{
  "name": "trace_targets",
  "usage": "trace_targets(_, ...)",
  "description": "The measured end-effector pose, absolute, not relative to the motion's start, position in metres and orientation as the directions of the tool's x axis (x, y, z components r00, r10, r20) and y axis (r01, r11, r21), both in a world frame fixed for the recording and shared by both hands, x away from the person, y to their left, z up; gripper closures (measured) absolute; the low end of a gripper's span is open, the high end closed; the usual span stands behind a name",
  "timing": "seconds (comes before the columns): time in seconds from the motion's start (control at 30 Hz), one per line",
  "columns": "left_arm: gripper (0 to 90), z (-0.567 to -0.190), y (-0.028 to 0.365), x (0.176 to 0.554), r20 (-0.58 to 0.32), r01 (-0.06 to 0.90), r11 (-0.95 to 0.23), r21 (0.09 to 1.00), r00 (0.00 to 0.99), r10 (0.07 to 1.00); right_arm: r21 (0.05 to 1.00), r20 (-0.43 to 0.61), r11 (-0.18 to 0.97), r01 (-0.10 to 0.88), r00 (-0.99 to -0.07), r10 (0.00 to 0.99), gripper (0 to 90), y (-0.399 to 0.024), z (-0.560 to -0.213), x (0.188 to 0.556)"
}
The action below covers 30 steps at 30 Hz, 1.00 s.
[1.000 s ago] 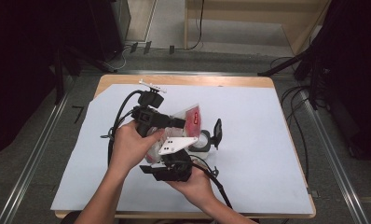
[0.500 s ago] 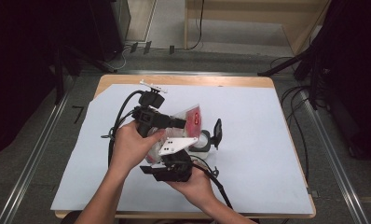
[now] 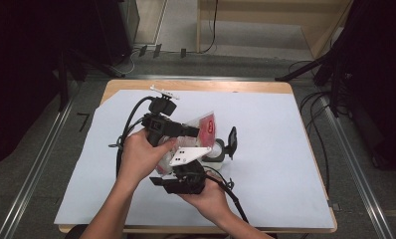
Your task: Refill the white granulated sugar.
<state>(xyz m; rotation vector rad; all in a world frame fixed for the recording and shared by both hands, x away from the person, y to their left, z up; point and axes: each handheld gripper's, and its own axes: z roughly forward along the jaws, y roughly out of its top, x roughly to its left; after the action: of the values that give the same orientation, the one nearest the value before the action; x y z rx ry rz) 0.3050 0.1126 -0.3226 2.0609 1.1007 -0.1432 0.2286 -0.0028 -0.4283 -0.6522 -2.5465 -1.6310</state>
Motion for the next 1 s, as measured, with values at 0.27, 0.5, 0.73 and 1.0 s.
trace_targets(0.27, 76.7, -0.3223, 0.1122, 0.3052, -0.432, 0.751, -0.321, 0.577, 0.614, 0.660, 0.857, 0.262, 0.356, 0.373, -0.910, 0.321, 64.3, -0.0033, -0.4280, 0.2285)
trace_targets(0.5, 76.5, -0.3224, 0.1121, 0.3056, -0.434, 0.752, -0.320, 0.576, 0.613, 0.660, 0.858, 0.263, 0.353, 0.373, -0.910, 0.321, 64.5, -0.0035, -0.4278, 0.2286)
trace_targets(0.73, 76.0, -0.3225, 0.1115, 0.3055, -0.436, 0.750, -0.320, 0.579, 0.616, 0.656, 0.857, 0.266, 0.353, 0.377, -0.908, 0.322, 64.5, -0.0042, -0.4274, 0.2282)
trace_targets(1.0, 76.0, -0.3230, 0.1121, 0.3061, -0.441, 0.753, -0.317, 0.577, 0.614, 0.655, 0.856, 0.265, 0.355, 0.376, -0.909, 0.323, 64.5, -0.0041, -0.4274, 0.2282)
